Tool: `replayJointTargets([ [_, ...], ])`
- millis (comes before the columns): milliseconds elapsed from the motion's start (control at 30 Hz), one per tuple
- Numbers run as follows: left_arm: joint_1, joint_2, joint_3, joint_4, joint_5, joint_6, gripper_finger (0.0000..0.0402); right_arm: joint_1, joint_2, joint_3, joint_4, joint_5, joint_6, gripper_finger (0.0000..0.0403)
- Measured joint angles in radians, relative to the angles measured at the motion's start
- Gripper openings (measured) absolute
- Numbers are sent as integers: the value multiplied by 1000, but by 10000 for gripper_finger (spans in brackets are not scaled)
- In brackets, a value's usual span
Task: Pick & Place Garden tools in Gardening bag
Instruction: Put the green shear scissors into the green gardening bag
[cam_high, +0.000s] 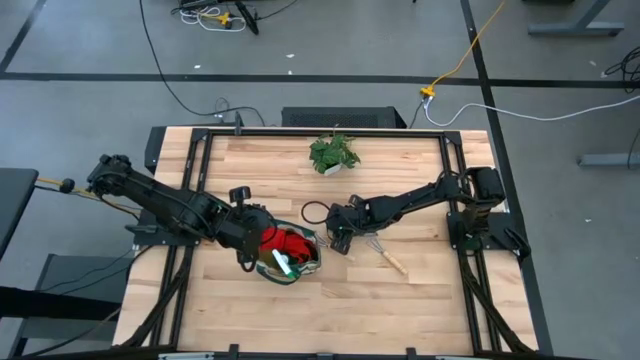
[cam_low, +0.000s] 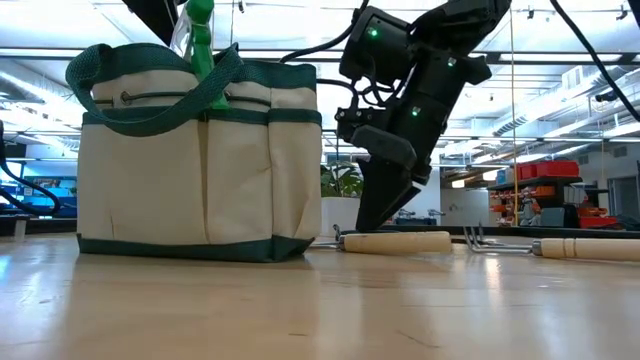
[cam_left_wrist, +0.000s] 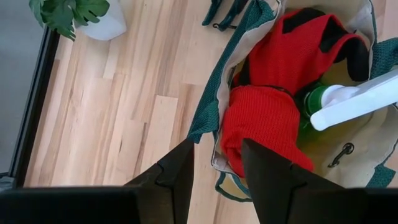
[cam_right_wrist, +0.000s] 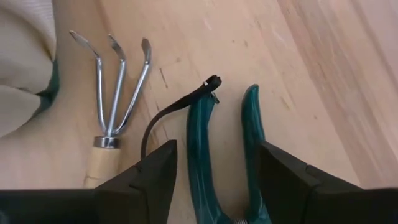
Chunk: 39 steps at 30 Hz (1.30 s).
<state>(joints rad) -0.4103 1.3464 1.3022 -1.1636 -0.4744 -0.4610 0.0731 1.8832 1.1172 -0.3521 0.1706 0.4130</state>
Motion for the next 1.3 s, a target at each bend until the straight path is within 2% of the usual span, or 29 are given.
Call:
replayJointTargets([
  [200,0,0,0,0,0,0,140,-1,8,2,2,10,-3,207],
  [367,0,0,0,0,0,0,140,7,11,-1,-17,-39,9,207],
  [500,0,0,0,0,0,0,140,11,14,-3,-83,16,-4,207],
  [733,0,0,0,0,0,0,140,0,14,-3,-86,21,7,202],
  [867,0,0,0,0,0,0,140,0,18,-2,-82,13,34,160],
  [1067,0,0,0,0,0,0,140,1,17,0,-78,-2,31,31],
  [1133,0,0,0,0,0,0,140,2,16,0,-77,-3,19,21],
  [1300,0,0,0,0,0,0,140,3,7,6,-69,-32,27,31],
])
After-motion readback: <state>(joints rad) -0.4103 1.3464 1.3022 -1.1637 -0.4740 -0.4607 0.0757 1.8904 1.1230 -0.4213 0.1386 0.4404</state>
